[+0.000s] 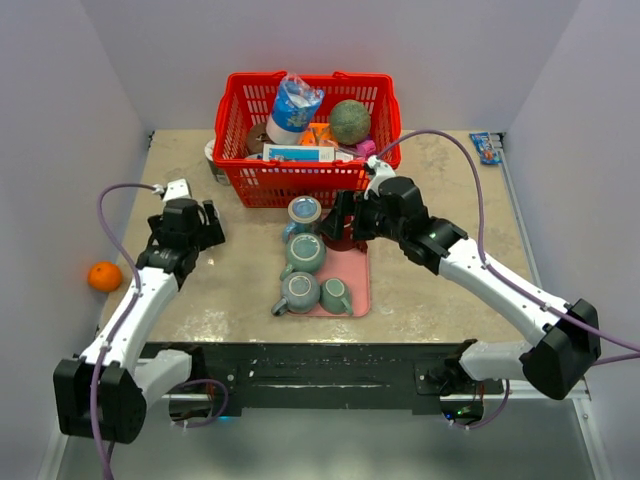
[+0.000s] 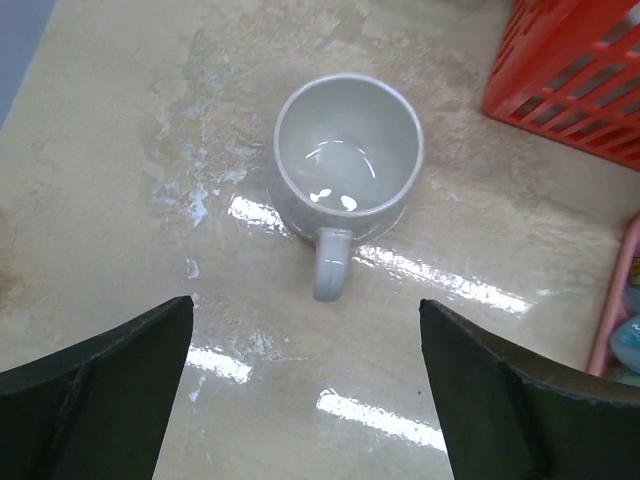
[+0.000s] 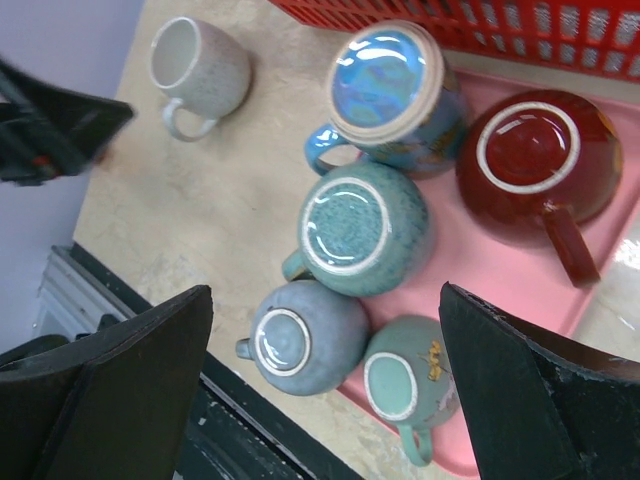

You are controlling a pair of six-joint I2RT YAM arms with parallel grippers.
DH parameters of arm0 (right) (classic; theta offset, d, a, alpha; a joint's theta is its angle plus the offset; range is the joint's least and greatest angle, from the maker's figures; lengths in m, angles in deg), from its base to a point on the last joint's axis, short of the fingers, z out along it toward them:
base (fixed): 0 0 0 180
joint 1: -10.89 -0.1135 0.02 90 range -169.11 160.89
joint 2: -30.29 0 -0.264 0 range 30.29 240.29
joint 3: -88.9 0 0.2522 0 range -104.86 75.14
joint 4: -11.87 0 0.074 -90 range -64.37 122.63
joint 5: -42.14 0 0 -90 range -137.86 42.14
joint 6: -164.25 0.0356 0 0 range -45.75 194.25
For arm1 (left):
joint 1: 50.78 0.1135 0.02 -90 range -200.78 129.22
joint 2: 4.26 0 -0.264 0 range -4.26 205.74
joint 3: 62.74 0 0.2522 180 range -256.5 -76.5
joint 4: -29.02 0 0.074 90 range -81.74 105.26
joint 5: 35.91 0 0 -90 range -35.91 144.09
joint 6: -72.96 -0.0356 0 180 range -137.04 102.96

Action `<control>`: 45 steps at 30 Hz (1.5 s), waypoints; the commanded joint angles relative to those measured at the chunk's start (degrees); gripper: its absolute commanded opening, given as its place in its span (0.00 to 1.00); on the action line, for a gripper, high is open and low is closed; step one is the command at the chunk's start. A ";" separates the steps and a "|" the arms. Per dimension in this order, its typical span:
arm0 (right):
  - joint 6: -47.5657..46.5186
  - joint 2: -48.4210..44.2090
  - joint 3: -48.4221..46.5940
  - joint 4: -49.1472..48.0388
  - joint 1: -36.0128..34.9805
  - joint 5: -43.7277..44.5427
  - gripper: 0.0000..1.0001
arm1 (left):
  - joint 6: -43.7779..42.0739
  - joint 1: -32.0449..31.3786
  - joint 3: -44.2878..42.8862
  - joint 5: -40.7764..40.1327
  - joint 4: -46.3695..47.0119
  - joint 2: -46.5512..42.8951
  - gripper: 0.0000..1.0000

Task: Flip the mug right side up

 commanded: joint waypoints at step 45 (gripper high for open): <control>61.10 22.94 -20.45 34.91 -30.71 35.26 0.97 | 2.89 -13.17 -16.34 15.06 -11.76 -21.59 0.98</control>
